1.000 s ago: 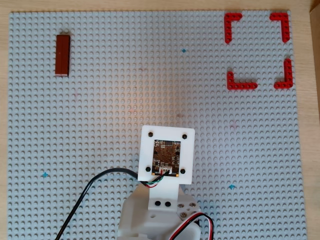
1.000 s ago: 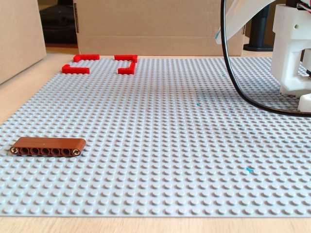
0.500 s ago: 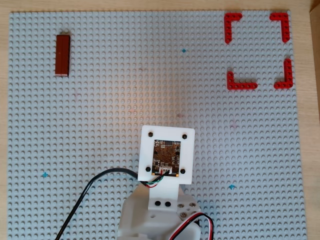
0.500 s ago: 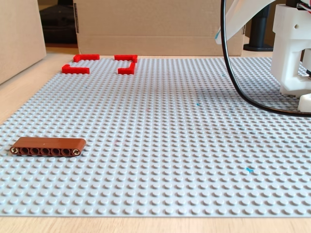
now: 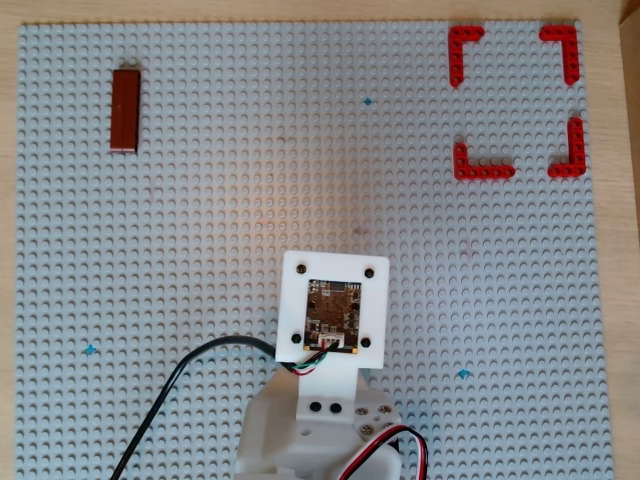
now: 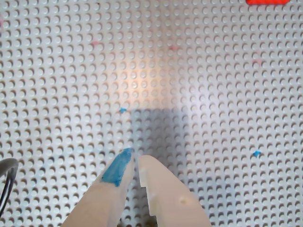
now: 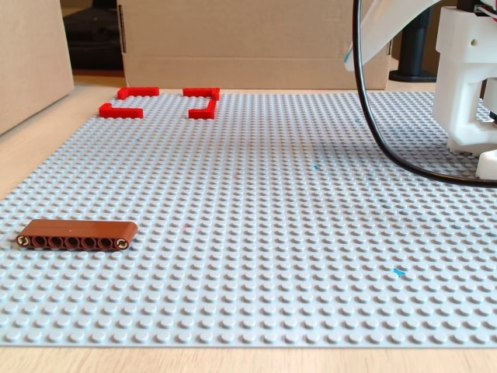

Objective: Grab and store lego

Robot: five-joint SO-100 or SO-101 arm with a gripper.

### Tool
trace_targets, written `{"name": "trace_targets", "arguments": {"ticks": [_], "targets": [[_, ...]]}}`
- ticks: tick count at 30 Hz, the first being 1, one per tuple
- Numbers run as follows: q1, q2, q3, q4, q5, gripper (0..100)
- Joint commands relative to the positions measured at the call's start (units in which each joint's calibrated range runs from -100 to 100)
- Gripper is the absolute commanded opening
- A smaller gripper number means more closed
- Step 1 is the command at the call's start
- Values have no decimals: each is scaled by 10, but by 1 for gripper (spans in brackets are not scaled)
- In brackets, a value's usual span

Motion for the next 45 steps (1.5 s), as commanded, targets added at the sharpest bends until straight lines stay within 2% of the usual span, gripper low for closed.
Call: {"name": "trace_targets", "arguments": {"ticks": [1,9,11,17,22,27,33,40,45], "targets": [[-4,-2,0,-23,-1,2],[-15,-2,-5,-77,-1,1],[-55,-2,-8,-101,-5,2],[-138,9,-5,-168,-88,2],[-144,44,-35,-184,-101,2],[-147,241,-138,-254,-82,2],[-187,535,-377,-209,-92,2],[-224,791,-592,-206,-107,2],[-238,921,-703,-202,-121,10]]}}
